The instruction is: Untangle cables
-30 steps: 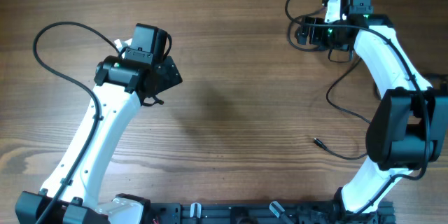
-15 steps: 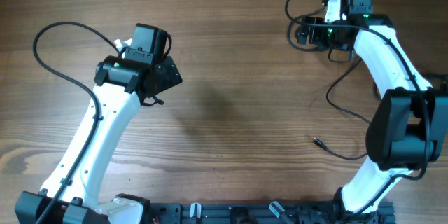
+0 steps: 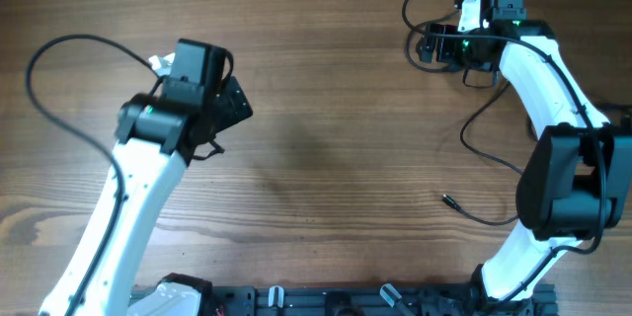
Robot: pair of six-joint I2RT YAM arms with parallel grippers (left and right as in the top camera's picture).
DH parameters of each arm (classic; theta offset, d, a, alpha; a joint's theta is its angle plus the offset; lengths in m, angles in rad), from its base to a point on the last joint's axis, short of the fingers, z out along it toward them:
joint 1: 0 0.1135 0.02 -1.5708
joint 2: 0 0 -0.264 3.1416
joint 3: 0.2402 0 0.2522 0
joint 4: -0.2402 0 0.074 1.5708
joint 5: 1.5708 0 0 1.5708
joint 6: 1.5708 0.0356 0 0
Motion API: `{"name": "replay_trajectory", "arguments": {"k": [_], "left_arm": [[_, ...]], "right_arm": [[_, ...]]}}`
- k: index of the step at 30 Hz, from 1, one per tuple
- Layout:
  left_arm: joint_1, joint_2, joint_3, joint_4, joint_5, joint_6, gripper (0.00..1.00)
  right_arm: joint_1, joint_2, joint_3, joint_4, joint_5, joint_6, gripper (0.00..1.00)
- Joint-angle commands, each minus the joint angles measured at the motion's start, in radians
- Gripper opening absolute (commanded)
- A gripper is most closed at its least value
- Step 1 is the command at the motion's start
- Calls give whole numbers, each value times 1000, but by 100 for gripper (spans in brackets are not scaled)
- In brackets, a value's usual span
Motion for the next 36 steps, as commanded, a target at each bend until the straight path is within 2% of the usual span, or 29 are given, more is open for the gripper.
{"name": "replay_trajectory", "arguments": {"k": [1, 15, 22, 25, 32, 36], "left_arm": [[-3, -77, 10, 2, -2, -17, 100], [-3, -152, 3, 2, -2, -17, 100], [-2, -206, -89, 21, -18, -15, 100], [-2, -256, -235, 210, 45, -16, 100], [-2, -400, -710, 877, 172, -16, 100], [-2, -502, -933, 1092, 197, -17, 100]], "right_arm": [[0, 2, -6, 5, -17, -14, 100], [0, 2, -6, 5, -17, -14, 100], [0, 2, -6, 5, -17, -14, 100], [0, 2, -6, 5, -17, -14, 100], [0, 2, -6, 5, -17, -14, 100], [0, 2, -6, 5, -17, -14, 100]]}}
